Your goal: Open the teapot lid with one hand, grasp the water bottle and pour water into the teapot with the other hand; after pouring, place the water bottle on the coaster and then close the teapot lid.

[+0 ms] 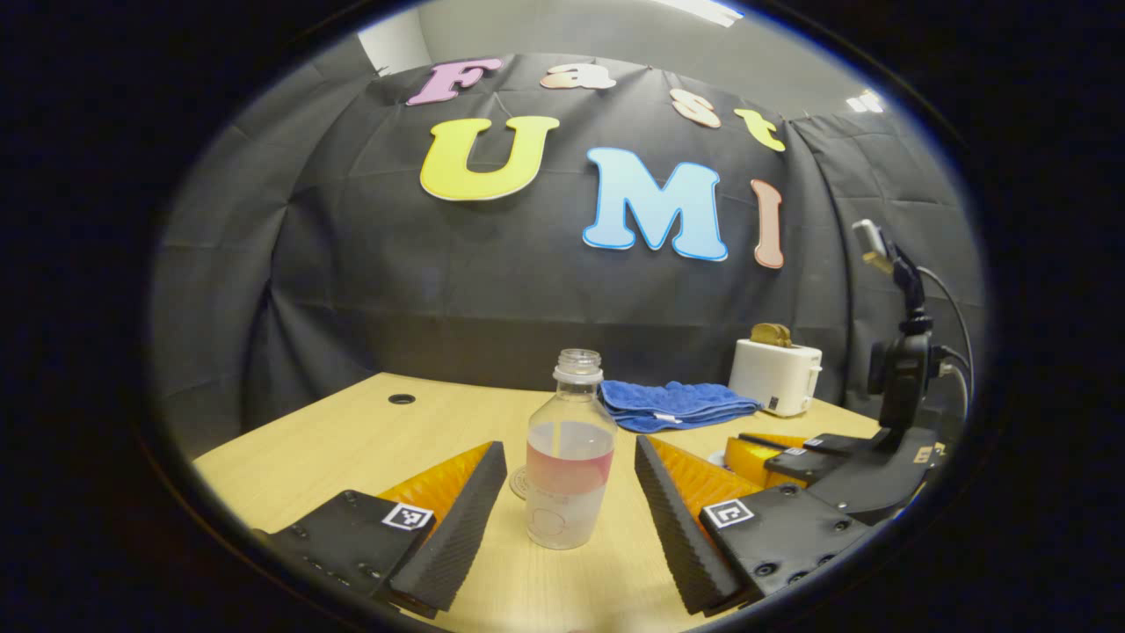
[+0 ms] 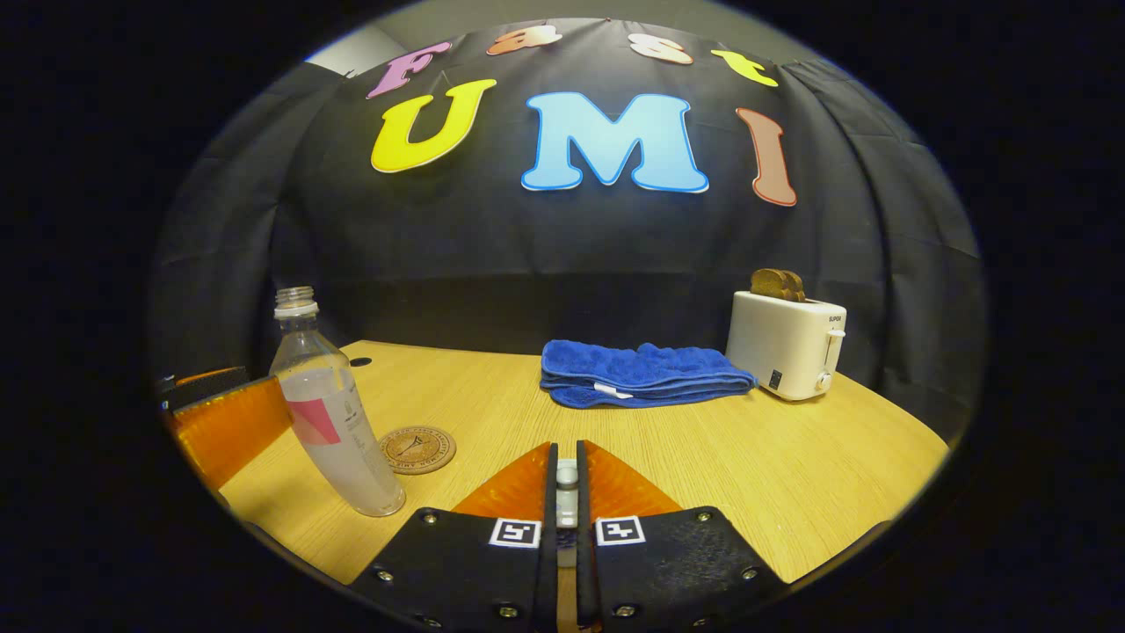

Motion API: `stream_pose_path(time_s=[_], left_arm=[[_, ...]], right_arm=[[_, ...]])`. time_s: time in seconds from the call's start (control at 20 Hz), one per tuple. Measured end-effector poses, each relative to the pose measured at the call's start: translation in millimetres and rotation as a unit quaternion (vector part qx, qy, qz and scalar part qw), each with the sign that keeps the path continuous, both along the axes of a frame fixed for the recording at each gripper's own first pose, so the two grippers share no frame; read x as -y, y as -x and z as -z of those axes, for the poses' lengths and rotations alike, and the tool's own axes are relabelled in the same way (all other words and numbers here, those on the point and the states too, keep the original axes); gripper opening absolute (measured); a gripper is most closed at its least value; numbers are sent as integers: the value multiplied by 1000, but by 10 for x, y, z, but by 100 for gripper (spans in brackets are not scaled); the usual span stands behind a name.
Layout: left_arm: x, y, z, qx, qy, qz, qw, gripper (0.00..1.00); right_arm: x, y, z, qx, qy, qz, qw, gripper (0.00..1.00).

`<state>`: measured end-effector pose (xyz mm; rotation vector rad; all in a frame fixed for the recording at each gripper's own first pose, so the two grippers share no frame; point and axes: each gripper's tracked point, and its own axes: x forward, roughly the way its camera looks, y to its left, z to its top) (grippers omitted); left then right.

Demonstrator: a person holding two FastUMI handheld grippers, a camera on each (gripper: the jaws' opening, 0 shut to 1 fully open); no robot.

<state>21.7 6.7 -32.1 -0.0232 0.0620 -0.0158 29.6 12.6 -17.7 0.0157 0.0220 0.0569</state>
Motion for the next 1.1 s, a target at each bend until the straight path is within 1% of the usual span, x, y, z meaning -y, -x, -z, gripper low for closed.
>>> stream_pose_path(time_s=[0.3,0.45,0.85,0.9,1.0,1.1], left_arm=[[28,-188,210,-24,-19,0,1000,100],[15,-290,311,-34,-28,-6,999,100],[-36,-470,585,-65,-52,-23,996,100],[-27,-465,568,-65,-56,-20,996,87],[-28,-443,569,-66,-73,-20,995,87],[-38,-453,537,-66,-105,-18,992,87]], right_arm=[[116,159,-358,62,3,14,998,8],[143,227,-447,80,2,13,997,8],[234,277,-444,84,-7,10,996,8],[253,284,-438,83,-9,11,996,8],[297,294,-402,80,-11,13,997,8],[354,307,-384,79,-13,16,997,8]])
